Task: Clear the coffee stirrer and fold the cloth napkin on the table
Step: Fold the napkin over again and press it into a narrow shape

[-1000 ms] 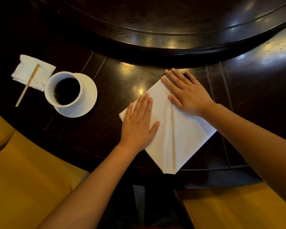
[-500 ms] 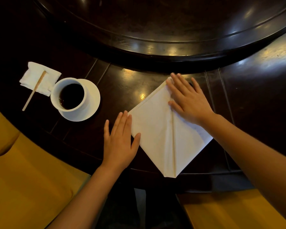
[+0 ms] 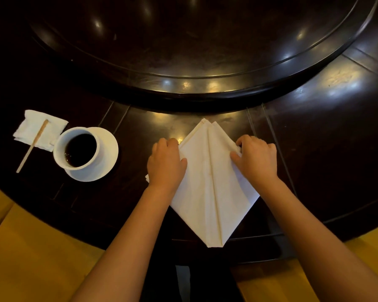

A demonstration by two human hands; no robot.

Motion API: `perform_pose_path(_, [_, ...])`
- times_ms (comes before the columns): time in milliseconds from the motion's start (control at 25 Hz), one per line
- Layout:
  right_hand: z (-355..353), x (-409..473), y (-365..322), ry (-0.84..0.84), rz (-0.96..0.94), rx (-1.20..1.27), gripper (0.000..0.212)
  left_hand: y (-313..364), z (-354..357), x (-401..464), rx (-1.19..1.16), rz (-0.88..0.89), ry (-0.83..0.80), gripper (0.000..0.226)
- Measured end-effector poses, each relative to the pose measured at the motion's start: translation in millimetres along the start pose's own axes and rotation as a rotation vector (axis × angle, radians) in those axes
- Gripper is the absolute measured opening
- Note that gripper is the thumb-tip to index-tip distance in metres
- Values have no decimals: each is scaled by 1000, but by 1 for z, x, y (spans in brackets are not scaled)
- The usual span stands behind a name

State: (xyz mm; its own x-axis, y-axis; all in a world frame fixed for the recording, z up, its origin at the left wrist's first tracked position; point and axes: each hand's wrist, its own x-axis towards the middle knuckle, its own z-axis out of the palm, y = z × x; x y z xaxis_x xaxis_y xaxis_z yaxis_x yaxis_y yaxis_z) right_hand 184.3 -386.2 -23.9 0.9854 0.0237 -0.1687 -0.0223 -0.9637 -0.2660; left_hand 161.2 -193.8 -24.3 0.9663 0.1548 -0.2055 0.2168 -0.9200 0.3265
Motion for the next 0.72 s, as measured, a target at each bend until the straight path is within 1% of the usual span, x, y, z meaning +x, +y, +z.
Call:
perform_pose_path(80, [-1, 4, 1, -43, 10, -8, 21, 2, -1, 4, -52, -19, -40, 26])
perform_pose_path(160, [-2, 7, 2, -77, -18, -21, 18, 1, -1, 7, -99, 3, -62, 15])
perform_pose_path(240, [-5, 10, 3, -122, 7, 95, 11, -4, -5, 10, -231, -12, -93, 6])
perform_pose_path(320, [-9, 11, 5, -205, 56, 217, 12, -8, -12, 10, -349, -31, -143, 4])
perform_pose_path(360, [-11, 11, 6, -238, 65, 250, 10, -9, -16, 10, -369, -26, -153, 6])
perform_pose_path(440, [-22, 11, 7, -247, 62, 342, 5, -9, -27, 11, -388, -8, -130, 7])
perform_pose_path(480, [-32, 12, 5, -214, 54, 411, 7, -6, -36, 12, -409, 6, -86, 7])
perform_pose_path(560, [-56, 15, 1, -79, 3, 534, 5, 1, -58, 16, -485, 77, 53, 8])
perform_pose_path(600, [-71, 16, -2, 14, -48, 566, 2, 6, -72, 17, -518, 141, 140, 10])
perform_pose_path(720, [-119, 12, -8, 279, -247, 606, 14, 17, -110, 15, -540, 374, 404, 11])
